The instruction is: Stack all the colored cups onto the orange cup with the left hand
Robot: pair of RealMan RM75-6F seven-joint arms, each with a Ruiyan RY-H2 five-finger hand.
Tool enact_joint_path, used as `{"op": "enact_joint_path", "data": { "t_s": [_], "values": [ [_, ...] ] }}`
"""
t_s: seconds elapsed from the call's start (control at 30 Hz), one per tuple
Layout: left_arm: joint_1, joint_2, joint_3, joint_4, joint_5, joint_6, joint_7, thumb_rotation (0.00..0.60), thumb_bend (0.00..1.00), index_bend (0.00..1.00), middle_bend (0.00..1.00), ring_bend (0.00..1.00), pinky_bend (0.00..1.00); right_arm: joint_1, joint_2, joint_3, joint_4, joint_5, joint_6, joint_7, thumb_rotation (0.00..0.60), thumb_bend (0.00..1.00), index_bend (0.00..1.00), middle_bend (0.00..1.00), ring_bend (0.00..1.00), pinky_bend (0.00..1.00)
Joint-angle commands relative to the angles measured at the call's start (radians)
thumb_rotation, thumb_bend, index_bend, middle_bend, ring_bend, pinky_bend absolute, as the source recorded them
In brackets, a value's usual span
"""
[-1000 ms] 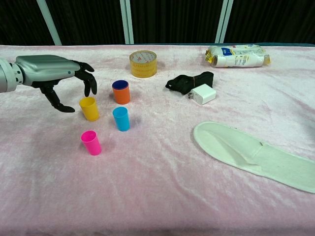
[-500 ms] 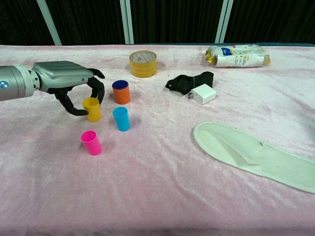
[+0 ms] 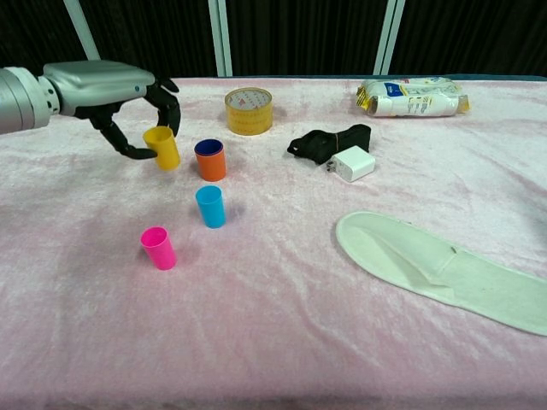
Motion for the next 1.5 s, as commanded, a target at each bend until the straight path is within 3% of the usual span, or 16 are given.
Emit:
{"op": "enact_joint_path", "data": {
  "t_s": [0.03, 0.47, 0.93, 1.3, 1.5],
  "values": [
    [-0.021, 0.004, -0.036, -0.005, -0.009, 0.017, -0.017, 0.6, 0.39, 0.45, 0.5, 0.06, 0.18, 0.0, 0.0, 0.0, 0.0, 0.001, -0.002, 0.0, 0.6, 0.24, 0.2, 0.1, 0.19, 0.28],
    [-0.095, -0.077, -0.084, 0.084, -0.055, -0.042, 0.012, 0.6, 0.39, 0.45, 0.5, 0.06, 0.18, 0.002, 0.0, 0.002, 0.002, 0.004, -0.003, 0.002, 0.6, 0.24, 0.2, 0.1, 0.19, 0.28],
    [-0.107, -0.133, -0.051, 0.172, -0.069, -0.098, -0.017, 0.6, 0.38, 0.44, 0.49, 0.06, 0.18, 0.001, -0.001, 0.002, 0.003, 0.003, -0.002, -0.001, 0.6, 0.24, 0.2, 0.1, 0.19, 0.28],
    [-0.118, -0.15, -0.03, 0.195, -0.059, -0.124, -0.024, 0.6, 0.19, 0.19, 0.26, 0.0, 0.14, 0.001, -0.001, 0.003, 0.002, 0.008, -0.003, -0.002, 0.6, 0.24, 0.2, 0.1, 0.19, 0.28],
    [-0.103, -0.096, -0.032, 0.115, -0.056, -0.093, -0.015, 0.6, 0.18, 0.21, 0.28, 0.0, 0.13, 0.001, -0.001, 0.002, 0.001, 0.008, -0.004, -0.003, 0.6, 0.24, 0.2, 0.1, 0.19, 0.28]
  ]
}}
